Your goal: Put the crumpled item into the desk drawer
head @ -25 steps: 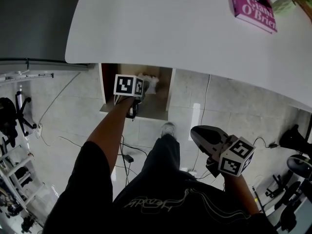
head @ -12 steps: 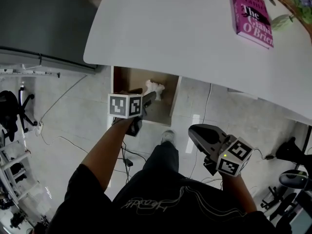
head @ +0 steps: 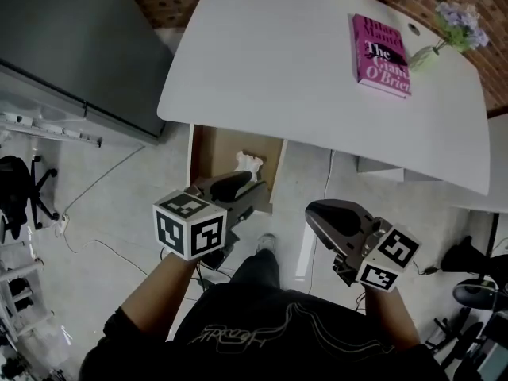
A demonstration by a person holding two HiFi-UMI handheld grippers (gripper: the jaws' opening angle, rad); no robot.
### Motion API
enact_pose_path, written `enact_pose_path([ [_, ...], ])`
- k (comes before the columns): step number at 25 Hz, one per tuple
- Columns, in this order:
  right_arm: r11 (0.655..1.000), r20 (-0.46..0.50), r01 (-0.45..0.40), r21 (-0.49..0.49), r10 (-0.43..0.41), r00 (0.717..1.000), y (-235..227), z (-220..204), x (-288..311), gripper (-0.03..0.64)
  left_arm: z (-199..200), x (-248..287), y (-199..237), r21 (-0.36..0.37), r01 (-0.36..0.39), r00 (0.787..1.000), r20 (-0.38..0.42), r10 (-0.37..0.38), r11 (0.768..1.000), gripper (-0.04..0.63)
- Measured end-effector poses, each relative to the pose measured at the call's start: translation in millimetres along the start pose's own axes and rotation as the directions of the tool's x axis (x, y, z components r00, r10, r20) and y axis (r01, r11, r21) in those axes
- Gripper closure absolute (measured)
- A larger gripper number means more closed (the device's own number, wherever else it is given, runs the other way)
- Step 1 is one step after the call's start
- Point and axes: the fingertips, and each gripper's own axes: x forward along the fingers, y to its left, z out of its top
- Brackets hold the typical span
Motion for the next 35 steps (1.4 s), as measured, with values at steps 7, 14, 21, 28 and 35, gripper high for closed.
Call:
enact_pose_path([
  [7,0.998,0.098,-0.050,-0.047,0.055,0.994,50,51,-29,0.563,29,-51,-104,0.120,0.165,0.981,0.082,-0.175,0.979,0.540],
  [14,0.994,0.160,-0.043,-0.104,0.059,0.985,79,71,-48,0.563,43,-76,-155,0.227,0.174,0.968,0.139,-0.208,0.958,0.574],
  [21,0.989,0.186,0.004,-0.147,0.024,0.982,86,78,-59,0.565,53,-83,-173,0.275,0.153,0.966,0.160,-0.202,0.949,0.574],
  [28,0.987,0.184,0.018,-0.159,0.012,0.983,90,76,-60,0.565,56,-88,-177,0.286,0.136,0.964,0.181,-0.193,0.949,0.574],
  [35,0.983,0.189,0.043,-0.177,-0.009,0.982,95,83,-63,0.565,59,-92,-180,0.287,0.138,0.965,0.177,-0.194,0.948,0.574],
])
